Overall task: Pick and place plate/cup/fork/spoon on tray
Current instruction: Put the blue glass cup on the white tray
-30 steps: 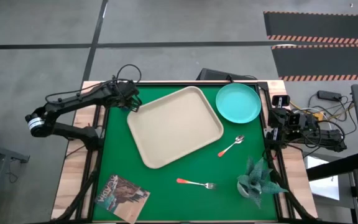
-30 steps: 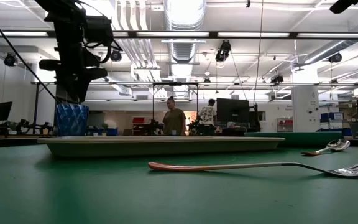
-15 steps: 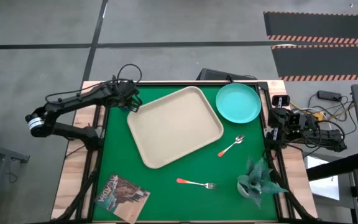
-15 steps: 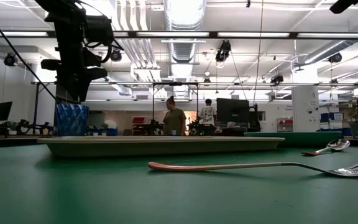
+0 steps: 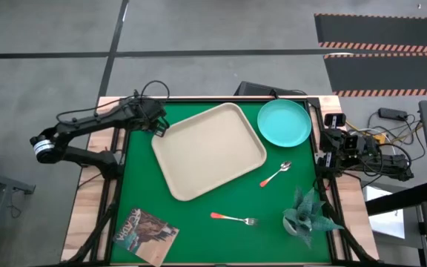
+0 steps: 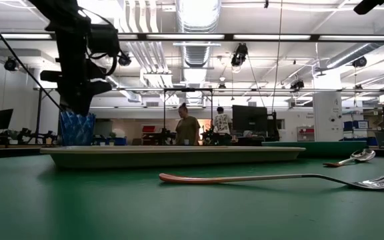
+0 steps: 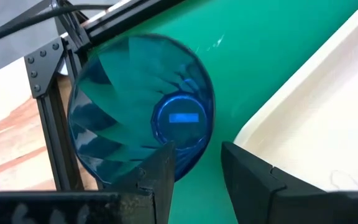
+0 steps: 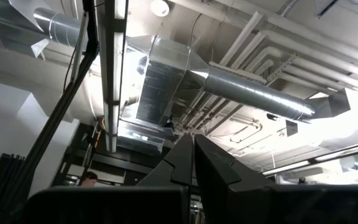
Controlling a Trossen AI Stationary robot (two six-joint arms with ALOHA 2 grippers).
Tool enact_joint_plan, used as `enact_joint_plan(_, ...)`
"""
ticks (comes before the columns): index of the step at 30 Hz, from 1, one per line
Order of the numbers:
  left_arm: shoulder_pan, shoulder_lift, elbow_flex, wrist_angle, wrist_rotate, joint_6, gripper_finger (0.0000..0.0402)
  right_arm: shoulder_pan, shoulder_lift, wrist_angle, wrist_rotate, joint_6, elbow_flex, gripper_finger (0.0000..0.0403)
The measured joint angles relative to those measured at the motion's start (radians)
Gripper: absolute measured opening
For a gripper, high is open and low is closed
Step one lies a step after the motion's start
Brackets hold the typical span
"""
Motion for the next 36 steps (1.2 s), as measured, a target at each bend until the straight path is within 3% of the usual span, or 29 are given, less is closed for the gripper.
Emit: enact_joint_plan(36,0.000,0.000,-0.045,0.017,0.000,0.000,0.0116,0.000,0.000,0.000,0.000,-0.002,0.000,0.0009)
